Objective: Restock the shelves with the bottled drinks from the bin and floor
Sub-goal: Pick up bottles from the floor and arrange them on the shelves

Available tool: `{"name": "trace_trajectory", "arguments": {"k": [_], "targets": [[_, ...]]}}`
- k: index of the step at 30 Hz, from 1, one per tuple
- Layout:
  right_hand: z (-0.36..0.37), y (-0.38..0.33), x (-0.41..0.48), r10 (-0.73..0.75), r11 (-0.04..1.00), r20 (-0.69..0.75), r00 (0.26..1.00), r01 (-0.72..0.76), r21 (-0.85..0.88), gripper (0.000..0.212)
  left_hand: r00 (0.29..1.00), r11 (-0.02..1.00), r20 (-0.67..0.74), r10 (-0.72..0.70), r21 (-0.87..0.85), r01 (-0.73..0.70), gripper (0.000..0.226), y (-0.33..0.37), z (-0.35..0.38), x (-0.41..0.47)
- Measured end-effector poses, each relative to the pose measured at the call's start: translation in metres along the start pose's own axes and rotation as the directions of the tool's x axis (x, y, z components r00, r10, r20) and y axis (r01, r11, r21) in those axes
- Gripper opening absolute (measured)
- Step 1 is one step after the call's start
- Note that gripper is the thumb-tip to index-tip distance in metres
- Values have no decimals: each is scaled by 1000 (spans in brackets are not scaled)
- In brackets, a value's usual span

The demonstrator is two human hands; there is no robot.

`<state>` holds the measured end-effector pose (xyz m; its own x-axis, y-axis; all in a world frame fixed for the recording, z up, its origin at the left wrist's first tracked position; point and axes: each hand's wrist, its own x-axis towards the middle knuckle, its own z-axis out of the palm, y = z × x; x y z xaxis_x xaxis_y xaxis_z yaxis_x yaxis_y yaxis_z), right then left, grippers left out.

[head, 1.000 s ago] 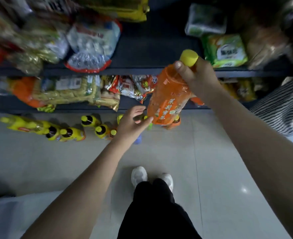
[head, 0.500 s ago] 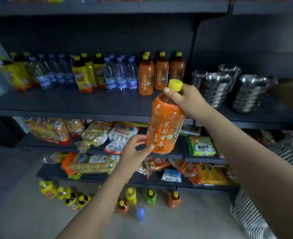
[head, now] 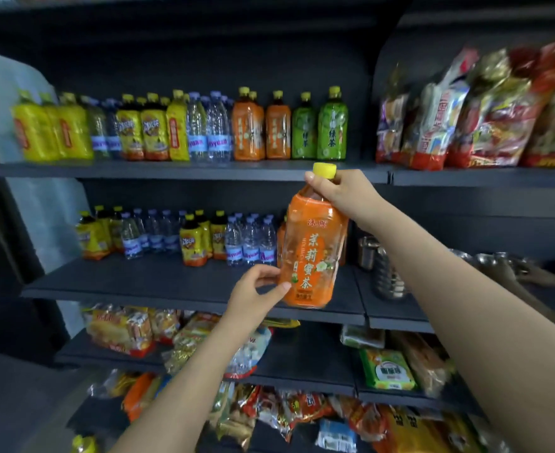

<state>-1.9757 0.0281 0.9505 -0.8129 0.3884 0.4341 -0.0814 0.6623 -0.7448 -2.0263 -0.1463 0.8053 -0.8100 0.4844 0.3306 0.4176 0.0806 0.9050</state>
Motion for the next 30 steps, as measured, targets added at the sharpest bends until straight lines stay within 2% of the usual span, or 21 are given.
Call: {"name": "trace_trajectory", "arguments": {"k": [3, 8, 11, 15, 20, 23, 26, 30], "targets": [[6, -12, 14, 15, 1000, -11, 1000, -15, -4, 49, 1000, 1000, 20, 10, -14, -10, 18, 1, -10, 19], [25, -18, 43, 56, 998, -44, 997, -58, -40, 54, 996, 1000, 86, 14, -27, -11, 21, -14, -27, 58], [38, -13, 58, 102, 993, -71, 992, -106, -56, 56, 993, 1000, 120, -1, -25, 4, 22, -28, -34, 81], [58, 4, 71, 169, 981, -95, 981, -176, -77, 48, 984, 999, 179, -21, -39, 28, 21, -49, -34, 103], [66, 11, 90, 148, 979, -92, 985, -159, -131, 66, 985, 996, 167, -39, -77, 53, 21, -63, -25, 126], [52, 1, 110, 104, 984, -108, 989, -118, -131, 73, 989, 997, 148, 14, -76, -3, 21, -48, -26, 146], [30, -16, 134, 62, 987, -137, 989, -80, -136, 51, 986, 993, 138, 97, -86, -86, 18, -23, -31, 171], [2, -35, 171, -6, 992, -154, 988, -13, -123, 48, 976, 979, 89, 200, -51, -196, 16, 10, -34, 209]]}}
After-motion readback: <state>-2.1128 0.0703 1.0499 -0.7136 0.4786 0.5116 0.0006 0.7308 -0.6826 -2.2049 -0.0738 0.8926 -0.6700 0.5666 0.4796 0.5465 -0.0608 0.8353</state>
